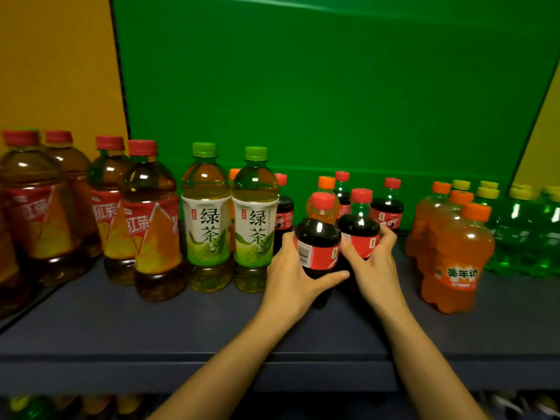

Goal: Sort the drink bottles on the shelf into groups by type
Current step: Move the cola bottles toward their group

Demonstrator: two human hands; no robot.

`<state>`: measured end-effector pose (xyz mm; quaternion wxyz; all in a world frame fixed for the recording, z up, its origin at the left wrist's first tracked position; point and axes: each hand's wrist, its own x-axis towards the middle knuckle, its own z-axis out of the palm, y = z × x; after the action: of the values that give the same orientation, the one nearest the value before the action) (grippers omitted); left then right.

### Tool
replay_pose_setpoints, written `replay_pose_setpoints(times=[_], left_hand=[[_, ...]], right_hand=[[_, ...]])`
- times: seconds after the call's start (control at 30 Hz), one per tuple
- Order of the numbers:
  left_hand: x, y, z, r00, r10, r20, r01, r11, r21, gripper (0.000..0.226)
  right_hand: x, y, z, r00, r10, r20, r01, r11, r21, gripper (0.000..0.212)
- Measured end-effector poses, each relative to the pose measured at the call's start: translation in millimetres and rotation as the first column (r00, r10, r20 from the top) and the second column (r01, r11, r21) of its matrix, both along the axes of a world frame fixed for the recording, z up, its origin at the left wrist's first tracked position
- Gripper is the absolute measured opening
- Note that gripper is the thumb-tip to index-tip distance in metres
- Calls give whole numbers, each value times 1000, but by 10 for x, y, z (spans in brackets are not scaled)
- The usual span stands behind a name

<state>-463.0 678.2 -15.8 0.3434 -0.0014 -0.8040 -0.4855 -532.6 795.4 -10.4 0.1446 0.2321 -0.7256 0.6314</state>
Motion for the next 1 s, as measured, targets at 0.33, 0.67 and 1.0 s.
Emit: replay_pose_setpoints(times=[0.33,0.67,1.0], left_hand=[[-44,0,-81,994,109,16,-106,985,-136,77],[551,-147,38,952,283,-114,-304,911,-277,53],[486,-852,364,768,516,-380,-619,749,-236,70]], right_hand=[[16,28,-76,1000,9,-9,-8,998,59,63],[552,-149,355,869,-115,-482,63,990,-123,41],[704,-1091,458,905,70,-420,-93,995,-34,64]])
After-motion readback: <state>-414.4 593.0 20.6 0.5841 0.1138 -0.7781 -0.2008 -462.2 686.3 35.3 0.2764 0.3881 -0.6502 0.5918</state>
